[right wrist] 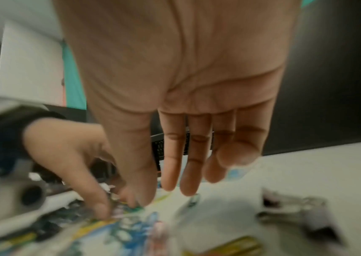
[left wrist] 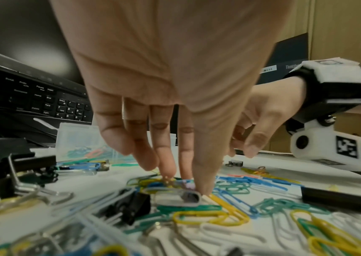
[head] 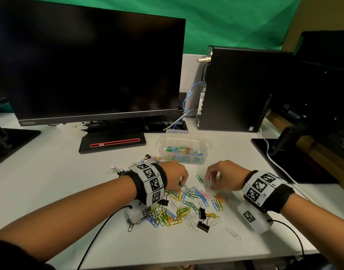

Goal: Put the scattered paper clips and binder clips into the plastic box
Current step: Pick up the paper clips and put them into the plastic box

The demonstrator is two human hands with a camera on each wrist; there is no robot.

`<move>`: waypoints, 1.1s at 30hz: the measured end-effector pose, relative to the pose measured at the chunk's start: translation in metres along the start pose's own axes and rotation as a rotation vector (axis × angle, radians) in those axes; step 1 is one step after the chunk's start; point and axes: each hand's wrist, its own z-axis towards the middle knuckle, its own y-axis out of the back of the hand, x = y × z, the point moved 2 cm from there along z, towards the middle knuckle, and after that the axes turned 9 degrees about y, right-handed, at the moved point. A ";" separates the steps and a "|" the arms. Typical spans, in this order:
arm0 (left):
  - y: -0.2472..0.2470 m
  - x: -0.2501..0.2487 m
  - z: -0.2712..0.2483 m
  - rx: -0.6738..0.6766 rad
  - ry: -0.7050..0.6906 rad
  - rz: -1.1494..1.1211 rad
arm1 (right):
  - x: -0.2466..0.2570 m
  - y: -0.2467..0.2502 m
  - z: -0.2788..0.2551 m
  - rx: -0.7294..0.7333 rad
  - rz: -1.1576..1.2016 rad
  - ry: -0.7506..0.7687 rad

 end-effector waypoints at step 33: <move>-0.004 -0.014 -0.012 -0.073 -0.167 -0.209 | -0.023 -0.004 -0.055 0.097 -0.026 -0.169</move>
